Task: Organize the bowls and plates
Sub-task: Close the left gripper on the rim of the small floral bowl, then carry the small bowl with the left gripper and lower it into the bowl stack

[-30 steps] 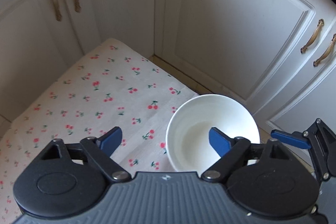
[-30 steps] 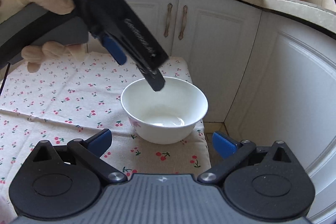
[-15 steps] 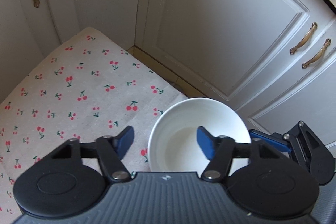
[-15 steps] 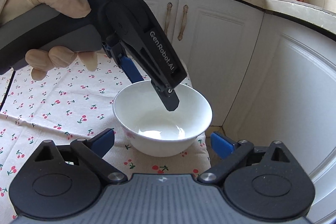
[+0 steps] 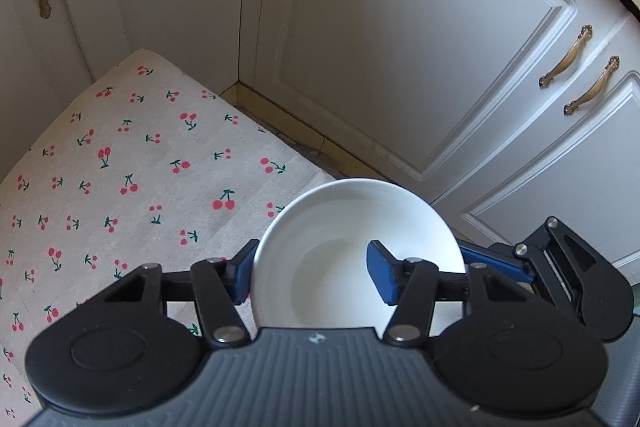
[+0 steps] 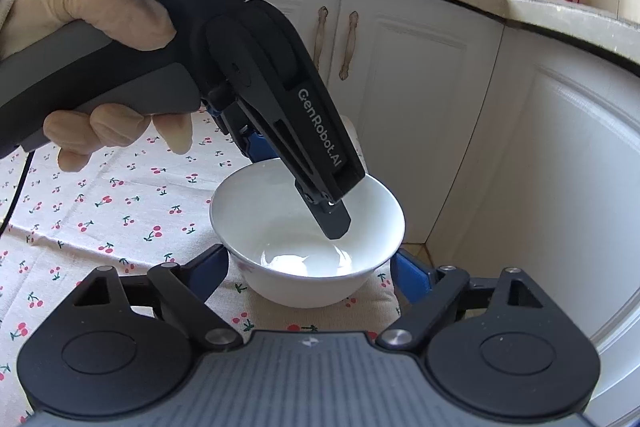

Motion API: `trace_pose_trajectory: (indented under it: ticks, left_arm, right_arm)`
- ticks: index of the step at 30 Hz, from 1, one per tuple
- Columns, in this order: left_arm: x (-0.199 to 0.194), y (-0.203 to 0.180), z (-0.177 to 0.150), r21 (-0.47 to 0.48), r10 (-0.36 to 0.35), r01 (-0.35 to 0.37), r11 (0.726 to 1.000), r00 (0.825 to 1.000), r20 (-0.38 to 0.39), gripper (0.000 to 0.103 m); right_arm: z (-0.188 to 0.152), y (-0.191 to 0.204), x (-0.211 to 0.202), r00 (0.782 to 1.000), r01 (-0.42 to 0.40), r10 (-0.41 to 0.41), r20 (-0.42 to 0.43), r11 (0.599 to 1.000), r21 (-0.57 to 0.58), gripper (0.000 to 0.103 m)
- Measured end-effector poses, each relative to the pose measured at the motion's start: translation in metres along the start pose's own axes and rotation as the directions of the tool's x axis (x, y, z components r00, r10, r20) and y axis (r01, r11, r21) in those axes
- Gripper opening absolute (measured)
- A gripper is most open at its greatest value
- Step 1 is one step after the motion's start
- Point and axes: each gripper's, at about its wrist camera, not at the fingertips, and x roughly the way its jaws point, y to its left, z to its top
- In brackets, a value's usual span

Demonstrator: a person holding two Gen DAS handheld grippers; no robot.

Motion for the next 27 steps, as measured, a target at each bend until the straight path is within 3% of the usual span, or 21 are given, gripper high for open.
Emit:
trace_pose_trajectory:
  ticks: [15, 27]
  left_arm:
    - [-0.004, -0.001, -0.006, -0.006, -0.001, 0.001, 1.0, 1.0, 0.003, 0.056]
    - [-0.054, -0.017, -0.039, -0.016, 0.02, -0.019, 1.0, 0.999, 0.044, 0.056]
  right_arm:
    - [0.005, 0.0, -0.005, 1.0, -0.023, 0.023, -0.002, 1.0, 0.009, 0.091]
    - [0.013, 0.019, -0.039, 0.999, -0.048, 0.049, 0.018, 0.998, -0.046, 0.091]
